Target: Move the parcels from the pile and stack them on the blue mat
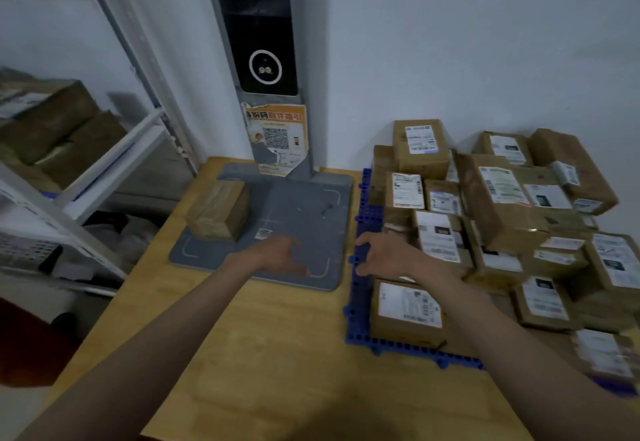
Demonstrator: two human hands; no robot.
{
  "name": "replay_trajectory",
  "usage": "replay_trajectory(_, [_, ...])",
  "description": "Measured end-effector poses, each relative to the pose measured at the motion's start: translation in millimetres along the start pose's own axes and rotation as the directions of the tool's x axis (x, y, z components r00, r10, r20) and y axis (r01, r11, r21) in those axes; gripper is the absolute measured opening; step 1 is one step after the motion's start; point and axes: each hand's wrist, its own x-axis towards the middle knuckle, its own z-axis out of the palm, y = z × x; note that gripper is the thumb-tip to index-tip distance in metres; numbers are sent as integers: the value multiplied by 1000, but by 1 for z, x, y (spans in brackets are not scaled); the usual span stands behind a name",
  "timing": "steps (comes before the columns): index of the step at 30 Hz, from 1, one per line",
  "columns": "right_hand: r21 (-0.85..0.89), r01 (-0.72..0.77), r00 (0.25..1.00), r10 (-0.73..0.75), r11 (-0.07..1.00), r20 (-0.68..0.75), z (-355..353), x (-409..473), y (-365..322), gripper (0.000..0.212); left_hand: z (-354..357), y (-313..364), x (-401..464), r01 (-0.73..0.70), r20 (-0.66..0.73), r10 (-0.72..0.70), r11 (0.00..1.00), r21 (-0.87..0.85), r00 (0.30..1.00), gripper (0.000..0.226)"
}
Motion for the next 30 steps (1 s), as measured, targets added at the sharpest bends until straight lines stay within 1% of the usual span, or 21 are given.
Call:
replay_trajectory(3, [2, -27, 999, 27, 1000, 28, 24, 24, -32, 72, -6, -48, 4, -20, 4, 20, 998, -57, 1000, 61])
replay_trajectory(4, [-10, -27, 999, 28, 1000, 37, 32, 33, -42, 72, -7, -65, 5, -13, 13, 14, 996, -84, 1000, 59])
replay_trajectory(8, [16, -29, 994, 27, 999, 105, 63, 71, -84, 67, -8, -132, 9, 35, 42, -31, 993, -110, 999, 77])
replay_trajectory(11, [12, -30, 989, 28, 999, 146, 83, 96, -114, 64, -15, -176, 12, 58, 50, -50, 986, -159, 997, 79])
replay_trajectory(14, [14, -29, 988, 26, 999, 153, 99, 123, -140, 63, -27, -213, 19, 88, 45, -79, 966, -242, 996, 78])
replay_trajectory(16, [22, -36, 988, 32, 999, 152, 105, 142, -153, 61, -35, -232, 26, 109, 4, -113, 948, -300, 994, 74])
replay_trajectory(19, [67, -56, 989, 46, 996, 138, 112, 172, -169, 60, -48, -258, 39, 129, -117, -179, 928, -349, 977, 57])
replay_trajectory(21, [103, -65, 989, 50, 993, 139, 113, 193, -180, 55, -57, -272, 48, 152, -169, -230, 913, -379, 959, 54])
replay_trajectory(22, [127, -72, 986, 51, 989, 162, 114, 203, -184, 48, -61, -278, 52, 165, -184, -254, 903, -397, 950, 57])
replay_trajectory(23, [186, -114, 978, 78, 976, 193, 115, 212, -190, 41, -64, -284, 58, 178, -199, -279, 893, -412, 939, 62])
replay_trajectory(24, [220, -150, 973, 104, 964, 206, 118, 223, -193, 39, -66, -289, 64, 193, -214, -306, 884, -425, 928, 69])
replay_trajectory(25, [263, -173, 973, 123, 949, 197, 120, 234, -197, 46, -68, -295, 70, 207, -226, -330, 875, -438, 916, 77])
replay_trajectory(27, [374, -206, 973, 146, 904, 181, 126, 251, -205, 66, -70, -303, 84, 229, -229, -361, 862, -452, 904, 93])
replay_trajectory(29, [461, -204, 976, 140, 863, 170, 128, 260, -214, 77, -70, -308, 98, 236, -210, -372, 844, -481, 904, 105])
replay_trajectory(30, [489, -201, 975, 125, 849, 184, 130, 265, -216, 81, -69, -308, 103, 218, -203, -372, 821, -528, 906, 107])
